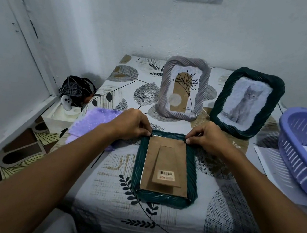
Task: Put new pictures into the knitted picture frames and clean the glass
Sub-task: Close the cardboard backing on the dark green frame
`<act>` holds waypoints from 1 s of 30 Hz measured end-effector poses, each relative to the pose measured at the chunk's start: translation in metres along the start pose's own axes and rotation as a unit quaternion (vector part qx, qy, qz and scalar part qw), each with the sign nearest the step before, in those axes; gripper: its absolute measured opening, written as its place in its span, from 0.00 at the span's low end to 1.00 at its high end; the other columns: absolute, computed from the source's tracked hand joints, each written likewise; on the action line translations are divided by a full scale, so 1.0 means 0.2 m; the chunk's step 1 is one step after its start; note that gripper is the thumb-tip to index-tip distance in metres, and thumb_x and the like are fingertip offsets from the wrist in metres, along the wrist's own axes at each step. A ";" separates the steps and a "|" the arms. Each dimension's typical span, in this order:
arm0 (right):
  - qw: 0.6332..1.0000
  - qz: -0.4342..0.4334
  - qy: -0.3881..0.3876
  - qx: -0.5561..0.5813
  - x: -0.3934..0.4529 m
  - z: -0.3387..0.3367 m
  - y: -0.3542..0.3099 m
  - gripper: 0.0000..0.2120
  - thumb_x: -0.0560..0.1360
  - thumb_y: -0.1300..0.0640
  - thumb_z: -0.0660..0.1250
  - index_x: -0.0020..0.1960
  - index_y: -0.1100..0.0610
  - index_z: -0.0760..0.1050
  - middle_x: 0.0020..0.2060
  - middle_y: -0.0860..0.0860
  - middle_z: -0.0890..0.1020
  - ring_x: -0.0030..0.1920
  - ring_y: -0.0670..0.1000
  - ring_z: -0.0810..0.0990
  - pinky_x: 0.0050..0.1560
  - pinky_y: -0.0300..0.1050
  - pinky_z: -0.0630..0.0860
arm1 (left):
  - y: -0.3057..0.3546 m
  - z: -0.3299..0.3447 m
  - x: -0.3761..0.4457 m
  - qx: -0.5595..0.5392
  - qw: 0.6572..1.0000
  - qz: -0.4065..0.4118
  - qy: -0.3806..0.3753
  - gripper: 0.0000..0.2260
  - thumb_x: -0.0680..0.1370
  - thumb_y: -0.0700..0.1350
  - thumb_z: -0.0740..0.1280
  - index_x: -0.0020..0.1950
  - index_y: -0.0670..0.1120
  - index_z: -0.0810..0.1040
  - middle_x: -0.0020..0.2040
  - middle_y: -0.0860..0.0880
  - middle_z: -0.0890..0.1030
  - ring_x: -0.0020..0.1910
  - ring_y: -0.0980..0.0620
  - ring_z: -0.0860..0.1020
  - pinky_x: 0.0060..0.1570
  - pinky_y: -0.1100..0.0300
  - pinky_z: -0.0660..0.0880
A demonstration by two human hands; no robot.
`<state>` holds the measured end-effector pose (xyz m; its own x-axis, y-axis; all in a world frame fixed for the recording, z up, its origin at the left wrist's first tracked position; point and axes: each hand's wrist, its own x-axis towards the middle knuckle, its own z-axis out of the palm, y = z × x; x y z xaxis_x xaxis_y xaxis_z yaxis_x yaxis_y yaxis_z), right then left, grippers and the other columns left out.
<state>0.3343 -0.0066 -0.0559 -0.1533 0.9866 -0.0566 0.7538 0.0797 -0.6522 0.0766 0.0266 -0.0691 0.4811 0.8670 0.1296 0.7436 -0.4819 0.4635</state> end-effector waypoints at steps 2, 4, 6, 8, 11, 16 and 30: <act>1.000 0.002 0.000 0.002 0.00 0.00 0.00 0.04 0.70 0.60 0.75 0.44 0.54 0.85 0.34 0.42 0.80 0.37 0.40 0.76 0.33 0.32 0.66 | 0.01 0.00 0.00 0.007 1.000 -0.005 0.001 0.04 0.69 0.43 0.77 0.43 0.48 0.86 0.39 0.49 0.85 0.39 0.52 0.80 0.43 0.56 0.77; 1.000 0.005 -0.002 0.007 0.00 0.00 0.00 0.04 0.69 0.61 0.75 0.43 0.55 0.84 0.34 0.42 0.80 0.37 0.40 0.76 0.33 0.32 0.66 | 0.01 0.00 0.00 0.015 1.000 -0.010 0.002 0.04 0.70 0.44 0.77 0.43 0.49 0.86 0.39 0.49 0.85 0.38 0.51 0.80 0.42 0.57 0.76; 1.000 0.008 -0.004 0.007 0.00 0.00 -0.01 0.03 0.70 0.61 0.75 0.43 0.55 0.84 0.35 0.43 0.81 0.37 0.40 0.77 0.33 0.32 0.67 | 0.02 -0.01 0.00 0.029 0.999 -0.014 0.004 0.04 0.70 0.45 0.76 0.44 0.50 0.86 0.39 0.49 0.85 0.36 0.53 0.77 0.40 0.59 0.74; 1.000 0.012 -0.006 0.008 0.01 0.00 -0.01 0.03 0.70 0.61 0.74 0.43 0.55 0.84 0.35 0.44 0.81 0.38 0.40 0.77 0.34 0.32 0.67 | 0.03 -0.01 -0.01 0.044 0.999 -0.014 0.005 0.04 0.70 0.46 0.76 0.44 0.51 0.86 0.39 0.51 0.84 0.33 0.57 0.74 0.37 0.61 0.70; 1.000 0.007 0.004 0.015 0.00 0.01 -0.01 0.03 0.70 0.62 0.74 0.43 0.57 0.84 0.37 0.46 0.82 0.39 0.41 0.77 0.34 0.32 0.67 | 0.06 -0.01 -0.01 0.062 0.998 -0.021 0.009 0.04 0.71 0.45 0.75 0.45 0.51 0.86 0.40 0.52 0.84 0.35 0.58 0.73 0.40 0.62 0.70; 0.997 -0.006 0.072 0.010 -0.09 0.08 0.00 0.08 0.73 0.62 0.71 0.52 0.59 0.83 0.44 0.51 0.83 0.42 0.45 0.78 0.43 0.38 0.73 | 0.11 0.04 -0.11 0.089 0.994 -0.004 0.062 0.06 0.73 0.44 0.71 0.49 0.48 0.85 0.46 0.48 0.82 0.49 0.48 0.77 0.48 0.54 0.75; 0.988 -0.048 0.146 -0.002 -0.77 0.26 -0.02 0.06 0.73 0.58 0.71 0.49 0.56 0.81 0.46 0.50 0.77 0.48 0.49 0.74 0.47 0.44 0.72 | 0.36 0.28 -0.79 -0.043 0.970 -0.050 0.235 0.18 0.68 0.58 0.67 0.48 0.46 0.84 0.46 0.52 0.81 0.49 0.52 0.76 0.50 0.56 0.73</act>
<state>0.3208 -0.1662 -0.0843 -0.0337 0.9732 0.2274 0.7471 0.1757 -0.6410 0.0806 -0.1528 -0.1053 0.1284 0.8810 0.4553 0.7250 -0.3966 0.5630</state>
